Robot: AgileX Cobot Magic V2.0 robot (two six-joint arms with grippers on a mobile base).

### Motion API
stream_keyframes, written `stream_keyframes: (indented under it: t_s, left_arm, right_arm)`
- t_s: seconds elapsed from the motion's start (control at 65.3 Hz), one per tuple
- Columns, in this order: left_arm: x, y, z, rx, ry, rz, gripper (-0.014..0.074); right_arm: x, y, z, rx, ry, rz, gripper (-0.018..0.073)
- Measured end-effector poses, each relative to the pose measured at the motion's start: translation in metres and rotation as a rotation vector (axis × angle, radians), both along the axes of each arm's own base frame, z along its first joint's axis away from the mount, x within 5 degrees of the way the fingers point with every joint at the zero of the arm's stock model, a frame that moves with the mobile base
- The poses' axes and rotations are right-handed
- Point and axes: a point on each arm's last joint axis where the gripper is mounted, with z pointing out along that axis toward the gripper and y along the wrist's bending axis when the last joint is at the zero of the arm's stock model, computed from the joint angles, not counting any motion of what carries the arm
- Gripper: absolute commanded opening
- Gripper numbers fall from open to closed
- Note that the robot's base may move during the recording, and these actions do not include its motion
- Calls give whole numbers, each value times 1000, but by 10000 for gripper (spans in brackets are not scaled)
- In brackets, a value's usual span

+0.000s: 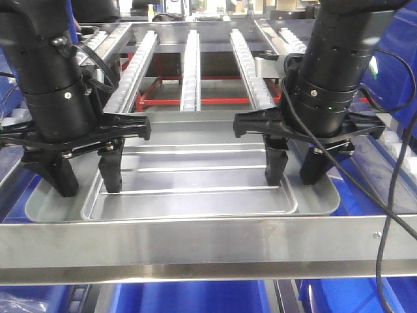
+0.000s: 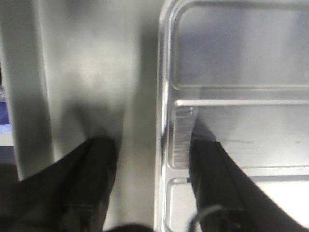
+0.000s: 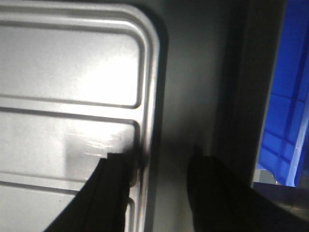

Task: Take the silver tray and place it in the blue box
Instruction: 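Close both grippers on the tray's opposite side rims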

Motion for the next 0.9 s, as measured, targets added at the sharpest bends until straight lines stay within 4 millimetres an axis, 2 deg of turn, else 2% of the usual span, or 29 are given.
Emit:
stream_keyframes:
  t_s: [0.169,0.368,0.904]
  left_arm:
    - [0,0,0,1,0,-2,265]
    - [0,0,0,0,0,0,265]
    - [0,0,0,1,0,-2,263]
  right_arm:
    - [0,0,0,0,0,0,400]
    - [0,0,-1,-1,2,0,338]
    - [2,1,-6,-6,13,0,339]
